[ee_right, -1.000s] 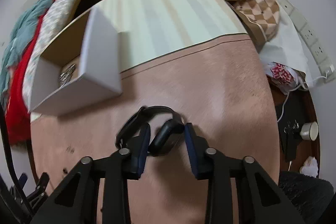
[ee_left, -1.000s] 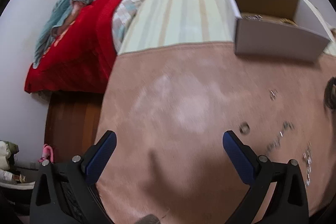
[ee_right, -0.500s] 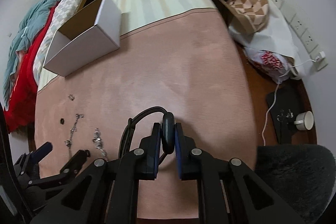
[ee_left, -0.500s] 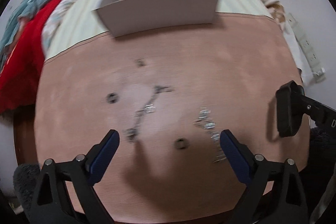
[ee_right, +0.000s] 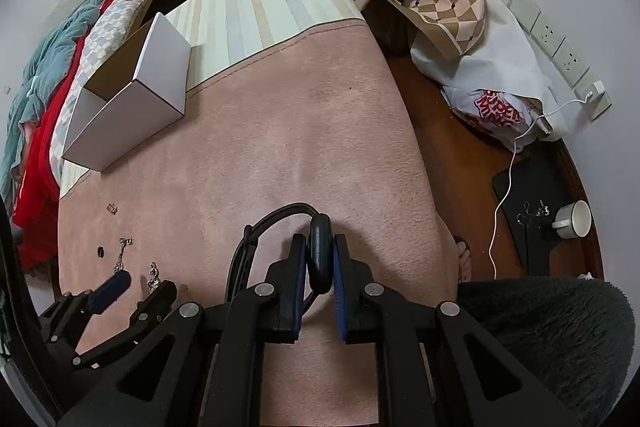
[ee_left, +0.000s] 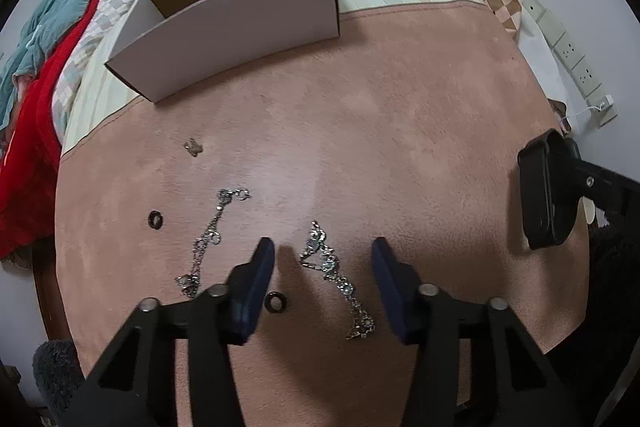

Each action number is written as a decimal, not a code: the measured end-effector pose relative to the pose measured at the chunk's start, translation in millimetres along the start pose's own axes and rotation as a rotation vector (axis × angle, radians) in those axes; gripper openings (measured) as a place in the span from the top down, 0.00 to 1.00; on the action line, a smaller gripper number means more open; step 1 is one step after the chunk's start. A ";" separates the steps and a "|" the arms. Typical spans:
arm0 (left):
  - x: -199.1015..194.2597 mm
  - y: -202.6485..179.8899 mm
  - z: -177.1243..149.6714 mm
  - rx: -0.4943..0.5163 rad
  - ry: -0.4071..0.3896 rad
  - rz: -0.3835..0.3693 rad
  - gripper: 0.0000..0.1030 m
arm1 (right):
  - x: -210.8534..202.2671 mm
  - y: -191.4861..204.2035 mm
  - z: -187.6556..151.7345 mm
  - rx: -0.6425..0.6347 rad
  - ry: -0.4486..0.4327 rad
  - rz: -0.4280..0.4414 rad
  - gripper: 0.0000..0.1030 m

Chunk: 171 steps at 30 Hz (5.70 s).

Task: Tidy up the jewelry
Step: 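Grasp the black watch band with the right gripper while the left gripper grasps a silver chain, then carry the chain and watch band to the box and release them inside, then withdraw both tools from the box toward the remaining jewelry, then grasp a small black ring with the right gripper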

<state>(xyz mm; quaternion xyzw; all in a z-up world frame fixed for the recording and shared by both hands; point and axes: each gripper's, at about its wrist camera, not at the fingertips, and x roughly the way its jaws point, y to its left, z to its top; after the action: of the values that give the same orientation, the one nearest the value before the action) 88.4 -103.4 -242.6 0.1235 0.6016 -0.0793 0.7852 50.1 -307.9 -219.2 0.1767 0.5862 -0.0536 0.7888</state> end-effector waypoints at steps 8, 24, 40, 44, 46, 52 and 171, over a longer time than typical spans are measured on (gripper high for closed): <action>1.8 -5.0 -1.3 0.025 -0.007 -0.024 0.94 | 0.3 0.3 5.2 0.013 -0.004 -0.009 0.87; -59.8 65.7 17.0 -0.123 -0.132 -0.114 0.97 | -31.8 20.6 21.2 -0.006 -0.067 0.064 0.87; -150.9 113.5 104.6 -0.137 -0.338 -0.163 0.97 | -74.5 106.5 100.0 -0.135 -0.154 0.195 0.87; -144.4 130.5 136.2 -0.141 -0.333 -0.170 0.97 | -63.8 138.0 136.1 -0.181 -0.139 0.218 0.87; -131.7 139.6 152.5 -0.143 -0.308 -0.176 0.97 | -53.5 151.6 151.1 -0.200 -0.115 0.227 0.87; -82.7 158.7 184.9 -0.157 -0.169 -0.235 0.96 | -8.7 190.1 177.9 -0.287 -0.035 0.194 0.87; 12.6 140.6 -11.4 -0.223 -0.086 0.053 0.36 | 15.1 143.2 -59.4 -0.321 -0.173 0.030 0.88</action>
<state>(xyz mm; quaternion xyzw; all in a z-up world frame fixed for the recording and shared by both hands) 119.6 34.8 -243.7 0.0477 0.5690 0.0034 0.8210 42.7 -152.3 -217.4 0.0519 0.5146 0.0375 0.8550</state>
